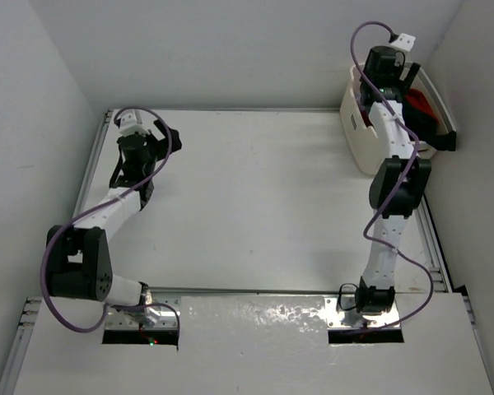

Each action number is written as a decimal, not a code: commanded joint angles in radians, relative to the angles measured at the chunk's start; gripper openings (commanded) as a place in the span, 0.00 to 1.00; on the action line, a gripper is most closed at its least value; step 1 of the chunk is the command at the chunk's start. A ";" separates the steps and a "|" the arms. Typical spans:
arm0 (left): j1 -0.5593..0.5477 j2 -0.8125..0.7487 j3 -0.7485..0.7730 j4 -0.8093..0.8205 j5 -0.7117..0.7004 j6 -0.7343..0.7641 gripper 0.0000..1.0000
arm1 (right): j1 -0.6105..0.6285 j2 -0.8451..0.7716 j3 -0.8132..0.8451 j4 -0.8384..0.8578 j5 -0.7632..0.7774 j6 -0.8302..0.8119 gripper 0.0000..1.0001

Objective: Fold and stack the t-shirts
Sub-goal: Grab crumpled tshirt from bin with the right arm

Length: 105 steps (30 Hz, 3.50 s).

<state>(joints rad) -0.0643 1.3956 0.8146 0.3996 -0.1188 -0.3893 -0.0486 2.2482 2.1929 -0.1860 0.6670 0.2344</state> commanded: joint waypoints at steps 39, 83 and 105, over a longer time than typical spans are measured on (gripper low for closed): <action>0.003 0.249 0.205 0.053 0.193 0.023 0.98 | -0.119 0.221 0.082 0.402 -0.090 0.167 0.00; 0.003 -0.159 -0.014 -0.021 0.047 0.004 0.99 | 0.366 -0.410 0.100 0.324 -0.718 -0.201 0.00; 0.004 -0.081 -0.005 -0.001 0.080 0.029 1.00 | 0.290 -0.253 -0.549 -0.076 0.241 0.117 0.99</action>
<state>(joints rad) -0.0643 1.3106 0.7944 0.3550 -0.0555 -0.3737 0.2825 1.9507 1.6165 -0.2871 0.7807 0.2539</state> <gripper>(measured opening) 0.997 0.987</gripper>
